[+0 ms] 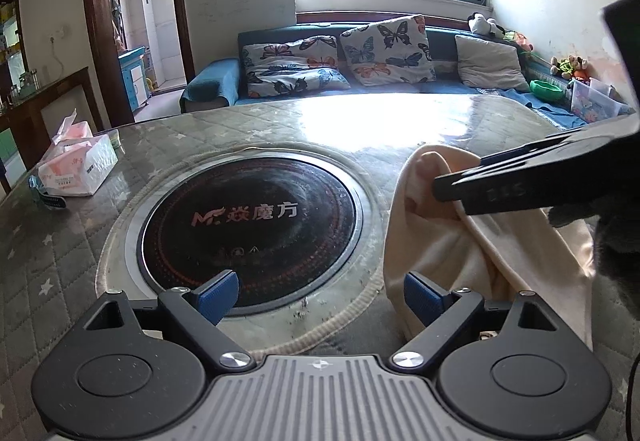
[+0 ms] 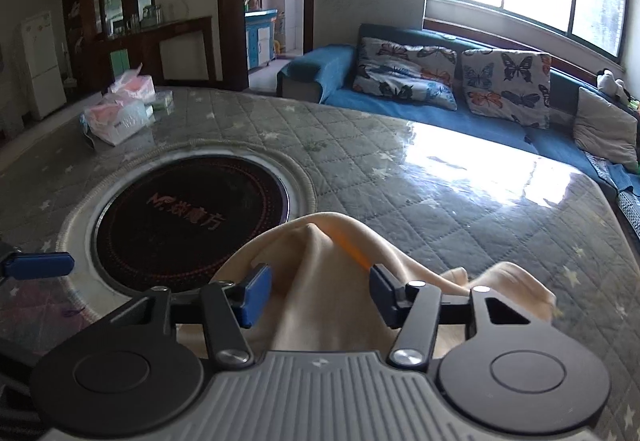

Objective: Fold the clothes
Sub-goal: 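Grasp the sweatshirt fabric with the right gripper while the left gripper approaches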

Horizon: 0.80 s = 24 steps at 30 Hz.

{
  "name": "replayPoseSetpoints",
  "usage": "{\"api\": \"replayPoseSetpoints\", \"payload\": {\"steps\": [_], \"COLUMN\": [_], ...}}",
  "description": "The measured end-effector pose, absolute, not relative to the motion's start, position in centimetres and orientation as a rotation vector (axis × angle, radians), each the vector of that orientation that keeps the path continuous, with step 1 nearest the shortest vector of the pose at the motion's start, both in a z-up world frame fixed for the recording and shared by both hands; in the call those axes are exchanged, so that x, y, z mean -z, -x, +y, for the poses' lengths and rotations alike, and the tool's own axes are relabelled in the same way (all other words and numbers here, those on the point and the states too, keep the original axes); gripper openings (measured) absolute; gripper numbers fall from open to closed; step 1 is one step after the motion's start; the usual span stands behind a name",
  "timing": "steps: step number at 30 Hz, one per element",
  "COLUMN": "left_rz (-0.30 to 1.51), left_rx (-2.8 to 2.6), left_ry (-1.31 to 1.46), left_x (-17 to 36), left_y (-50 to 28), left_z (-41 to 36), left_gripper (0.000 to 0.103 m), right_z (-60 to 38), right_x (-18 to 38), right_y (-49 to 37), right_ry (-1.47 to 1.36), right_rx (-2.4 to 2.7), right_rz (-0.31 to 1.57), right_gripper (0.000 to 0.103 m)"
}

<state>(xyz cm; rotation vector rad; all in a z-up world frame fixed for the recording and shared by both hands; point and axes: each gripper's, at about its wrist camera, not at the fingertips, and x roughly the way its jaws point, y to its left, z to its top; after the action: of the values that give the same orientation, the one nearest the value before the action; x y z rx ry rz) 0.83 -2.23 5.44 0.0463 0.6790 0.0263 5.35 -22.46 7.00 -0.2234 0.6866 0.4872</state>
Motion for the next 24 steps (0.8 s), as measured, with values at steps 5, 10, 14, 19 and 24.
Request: {"api": "replayPoseSetpoints", "payload": {"steps": [5,10,14,19,24], "left_rz": [0.685,0.682,0.670,0.651,0.642], "left_rx": [-0.014,-0.010,0.005,0.038,0.055], "left_ry": [-0.066,-0.086,-0.108,-0.145,-0.142], "left_x": [-5.2,-5.3,-5.6,-5.7,-5.7], "left_y": [-1.7,-2.6,-3.5,-4.5,-6.2], "left_z": [-2.7,-3.4,-4.2,-5.7,-6.1], "left_gripper": [0.091,0.092,0.092,0.091,0.082], "right_z": [-21.4,-23.2,-25.7,-30.4,-34.5], "right_x": [-5.7,-6.3,-7.5,-9.0,-9.5], "right_y": [-7.0,-6.4,-5.1,-2.7,-0.8], "right_ry": [0.270,0.261,0.240,0.203,0.180], "right_rx": [-0.486,-0.464,-0.429,-0.343,-0.285], "right_rz": [0.722,0.694,0.644,0.592,0.599], "right_gripper": [0.024,0.004,0.003,0.003,0.003]}}
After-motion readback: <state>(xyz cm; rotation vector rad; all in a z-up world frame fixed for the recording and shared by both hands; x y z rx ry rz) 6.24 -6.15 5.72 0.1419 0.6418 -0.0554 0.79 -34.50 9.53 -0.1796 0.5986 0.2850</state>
